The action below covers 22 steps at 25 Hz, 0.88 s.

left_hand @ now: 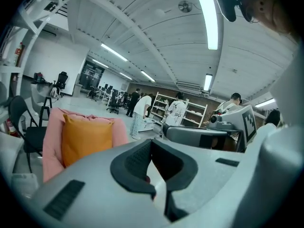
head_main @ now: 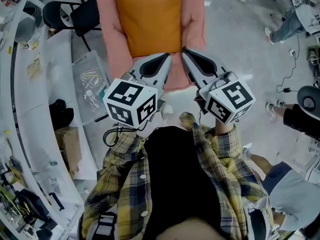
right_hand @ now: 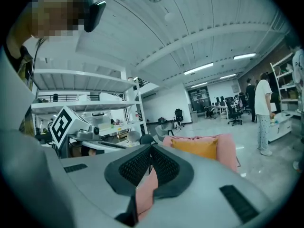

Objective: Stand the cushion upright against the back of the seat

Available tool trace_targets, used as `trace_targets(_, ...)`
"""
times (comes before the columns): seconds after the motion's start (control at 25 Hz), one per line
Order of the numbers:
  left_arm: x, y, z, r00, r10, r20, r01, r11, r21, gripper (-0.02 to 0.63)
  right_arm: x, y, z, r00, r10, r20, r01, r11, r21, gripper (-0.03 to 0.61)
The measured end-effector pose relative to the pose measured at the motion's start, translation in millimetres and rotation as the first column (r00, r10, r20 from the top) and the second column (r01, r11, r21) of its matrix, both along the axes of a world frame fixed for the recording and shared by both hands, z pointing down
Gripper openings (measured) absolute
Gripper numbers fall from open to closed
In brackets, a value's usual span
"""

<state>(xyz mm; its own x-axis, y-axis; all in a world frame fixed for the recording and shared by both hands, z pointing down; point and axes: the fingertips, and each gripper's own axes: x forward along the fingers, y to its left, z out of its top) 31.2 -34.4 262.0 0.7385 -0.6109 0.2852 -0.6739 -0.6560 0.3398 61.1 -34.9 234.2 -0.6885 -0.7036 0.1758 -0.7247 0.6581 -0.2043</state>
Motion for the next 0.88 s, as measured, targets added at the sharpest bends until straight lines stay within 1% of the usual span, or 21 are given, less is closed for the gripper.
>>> trace_targets(0.12,-3.8,9.2,0.8,1.000,0.006,-0.008,-0.006,1.000,-0.010,0.005,-3.8,9.0,2.4,1.000,-0.002,-0.016,0.001,1.000,-0.016,0.029)
trace_targets(0.32,-21.9,16.7,-3.9,1.000,0.003,-0.021,-0.003,1.000,0.005,0.005,-23.4,21.2,7.5,0.999,-0.018,-0.044,0.017,1.000,-0.018,0.028)
trace_targets(0.4,-26.4,19.0,-1.4,1.000,0.003,-0.008,-0.003,1.000,0.010,0.005,-30.2,24.2,10.4,0.998,-0.022,-0.058,0.021,1.000,-0.012,0.028)
trace_targets(0.56,-33.0,23.8,1.8,1.000,-0.003,0.024,0.002,1.000,0.026,0.004,-40.5,27.7,12.2,0.998,-0.038,-0.052,0.037,0.999,-0.016,0.028)
trace_targets(0.76,-43.9,25.9,-3.5,1.000,-0.012,0.007,0.012,0.999,0.038,0.004,-48.3,31.1,11.4,0.998,-0.042,-0.052,0.041,0.999,-0.015,0.026)
trace_targets(0.88,-48.2,25.5,-3.8,1.000,-0.010,-0.010,0.010,1.000,0.028,0.004,-53.1,31.3,11.0,0.997,-0.046,-0.059,0.046,0.999,-0.013,0.025)
